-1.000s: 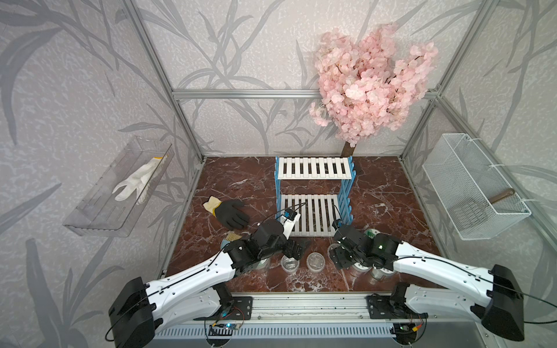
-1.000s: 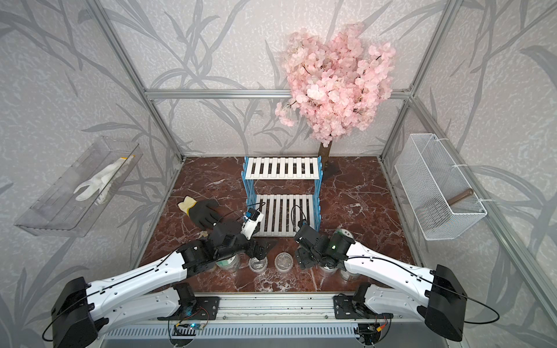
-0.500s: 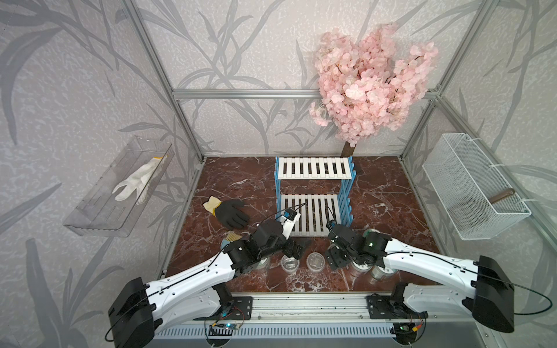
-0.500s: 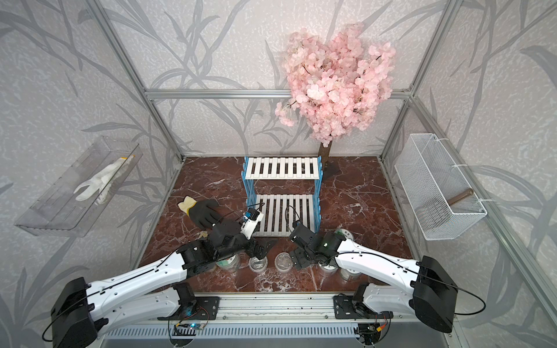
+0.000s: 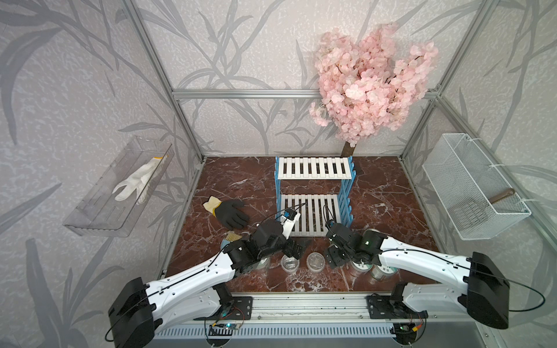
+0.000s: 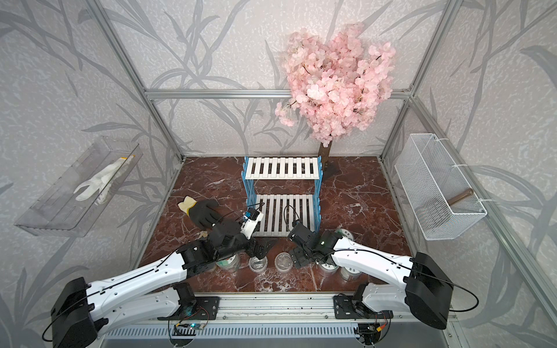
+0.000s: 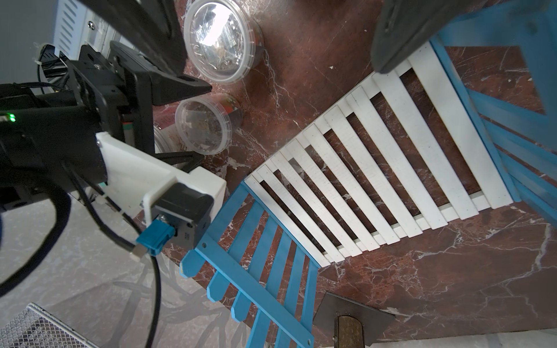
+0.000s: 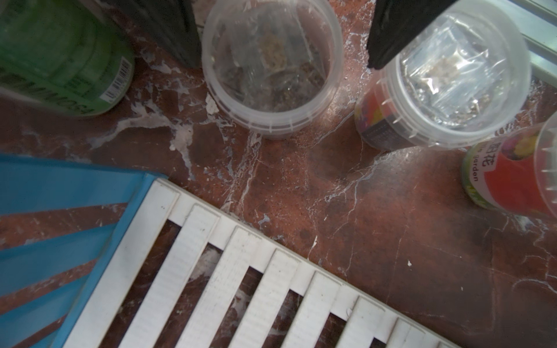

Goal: Place the seed container on the shelf
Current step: Pick up the seed jar at the center of the board.

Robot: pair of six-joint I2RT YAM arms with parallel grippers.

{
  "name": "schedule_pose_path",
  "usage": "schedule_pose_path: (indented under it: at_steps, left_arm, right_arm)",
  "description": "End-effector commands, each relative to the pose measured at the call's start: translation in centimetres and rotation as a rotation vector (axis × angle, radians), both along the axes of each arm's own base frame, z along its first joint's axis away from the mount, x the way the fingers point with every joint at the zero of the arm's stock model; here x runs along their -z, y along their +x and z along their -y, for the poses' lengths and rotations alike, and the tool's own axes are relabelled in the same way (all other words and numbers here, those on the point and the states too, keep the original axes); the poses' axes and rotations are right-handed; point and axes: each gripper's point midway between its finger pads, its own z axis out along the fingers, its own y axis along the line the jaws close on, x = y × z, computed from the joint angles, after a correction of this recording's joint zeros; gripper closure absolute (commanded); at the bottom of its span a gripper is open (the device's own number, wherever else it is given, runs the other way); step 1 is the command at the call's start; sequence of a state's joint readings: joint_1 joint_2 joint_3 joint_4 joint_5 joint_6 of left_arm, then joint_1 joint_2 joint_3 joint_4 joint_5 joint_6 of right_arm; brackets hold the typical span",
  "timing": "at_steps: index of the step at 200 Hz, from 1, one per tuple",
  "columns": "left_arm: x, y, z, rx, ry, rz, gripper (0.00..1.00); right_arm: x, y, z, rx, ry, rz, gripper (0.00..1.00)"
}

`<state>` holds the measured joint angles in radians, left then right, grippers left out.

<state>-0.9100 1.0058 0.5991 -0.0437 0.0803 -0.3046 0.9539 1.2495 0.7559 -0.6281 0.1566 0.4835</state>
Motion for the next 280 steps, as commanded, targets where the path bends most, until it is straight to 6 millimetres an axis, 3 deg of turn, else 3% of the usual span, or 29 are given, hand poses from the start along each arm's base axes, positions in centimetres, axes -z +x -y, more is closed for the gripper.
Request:
schedule_pose_path:
  at_steps: [1, 38, 72, 179, 280]
  left_arm:
    - [0.3, -0.9, 0.9, 0.085, 0.017, -0.005, 0.00]
    - [2.2, -3.2, 1.9, 0.270, 0.087, -0.033, 0.00]
    - [2.5, -4.2, 2.5, 0.376, 0.091, 0.009, 0.00]
    - [3.1, -3.4, 3.0, 0.363, 0.130, 0.004, 0.00]
    - [1.8, -2.1, 2.1, 0.266, 0.122, 0.058, 0.00]
  right_arm:
    - [0.5, 0.1, 0.5, 0.027, -0.018, -0.006, 0.10]
    - [1.1, 0.0, 0.7, 0.036, -0.022, -0.020, 0.10]
    - [1.3, -0.1, 0.8, 0.045, -0.011, -0.024, 0.10]
    - [1.7, -0.1, 0.6, 0.044, -0.007, -0.037, 0.19]
    - [-0.5, -0.1, 0.8, 0.043, 0.022, -0.006, 0.25]
